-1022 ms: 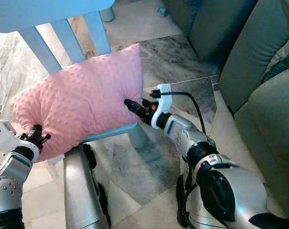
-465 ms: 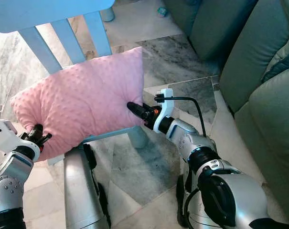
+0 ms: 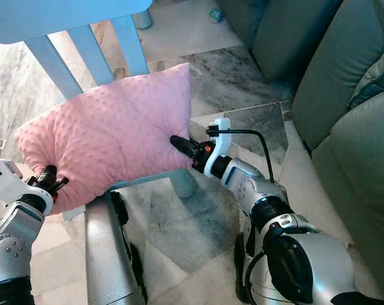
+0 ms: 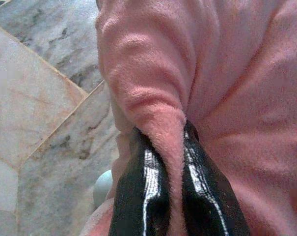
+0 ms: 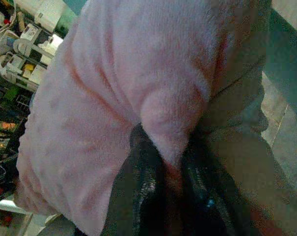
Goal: Move the pillow to the sofa
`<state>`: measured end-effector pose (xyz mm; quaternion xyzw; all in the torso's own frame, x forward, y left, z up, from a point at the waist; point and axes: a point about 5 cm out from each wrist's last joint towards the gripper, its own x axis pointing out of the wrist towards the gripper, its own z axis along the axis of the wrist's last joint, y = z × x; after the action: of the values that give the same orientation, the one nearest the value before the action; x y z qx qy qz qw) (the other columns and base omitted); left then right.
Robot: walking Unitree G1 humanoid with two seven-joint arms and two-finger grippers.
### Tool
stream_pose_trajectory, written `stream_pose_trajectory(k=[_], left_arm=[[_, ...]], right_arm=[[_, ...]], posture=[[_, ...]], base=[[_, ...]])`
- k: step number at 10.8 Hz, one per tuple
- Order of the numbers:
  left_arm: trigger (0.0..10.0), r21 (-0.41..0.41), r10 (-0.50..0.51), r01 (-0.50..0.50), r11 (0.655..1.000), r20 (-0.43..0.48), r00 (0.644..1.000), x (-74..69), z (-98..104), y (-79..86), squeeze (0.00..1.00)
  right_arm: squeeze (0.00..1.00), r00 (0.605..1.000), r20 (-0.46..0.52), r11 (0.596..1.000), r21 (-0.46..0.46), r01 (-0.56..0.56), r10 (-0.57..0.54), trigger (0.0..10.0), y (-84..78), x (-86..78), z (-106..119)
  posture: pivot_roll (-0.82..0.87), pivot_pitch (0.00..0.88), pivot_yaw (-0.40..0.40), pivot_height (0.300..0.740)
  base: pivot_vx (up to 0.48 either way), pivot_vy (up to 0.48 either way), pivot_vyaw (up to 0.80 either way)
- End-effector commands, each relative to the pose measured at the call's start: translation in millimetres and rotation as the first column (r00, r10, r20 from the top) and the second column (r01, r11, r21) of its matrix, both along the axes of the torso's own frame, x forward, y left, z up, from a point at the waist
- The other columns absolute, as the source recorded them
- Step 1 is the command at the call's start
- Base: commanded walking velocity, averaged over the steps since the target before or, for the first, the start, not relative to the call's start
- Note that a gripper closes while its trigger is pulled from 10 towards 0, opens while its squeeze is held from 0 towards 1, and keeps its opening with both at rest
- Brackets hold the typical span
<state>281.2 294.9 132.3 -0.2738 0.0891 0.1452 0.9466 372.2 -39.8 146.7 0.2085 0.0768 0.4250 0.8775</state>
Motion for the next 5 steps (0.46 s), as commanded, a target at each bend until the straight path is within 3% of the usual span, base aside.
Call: stream_pose_trajectory(k=[1,5], left_arm=[[0.1,0.029,-0.009,0.01,1.0,-0.033,0.999,-6.6,-8.5,-2.5,0.0],[10.0,0.137,-0.034,0.031,0.99,0.022,0.999,-6.3,-10.6,-26.8,0.0]], right_arm=[[0.0,0.999,-0.02,0.999,-0.003,-0.049,0.049,0.0,12.0,-9.2,-10.8],[0.0,0.994,0.107,0.999,0.012,0.033,-0.034,0.0,2.6,-10.5,-0.7]], posture=[[0.0,0.427,0.075,0.414],[-0.06,0.333,0.064,0.414]], base=[[0.0,0.0,0.0],[0.0,0.0,0.0]])
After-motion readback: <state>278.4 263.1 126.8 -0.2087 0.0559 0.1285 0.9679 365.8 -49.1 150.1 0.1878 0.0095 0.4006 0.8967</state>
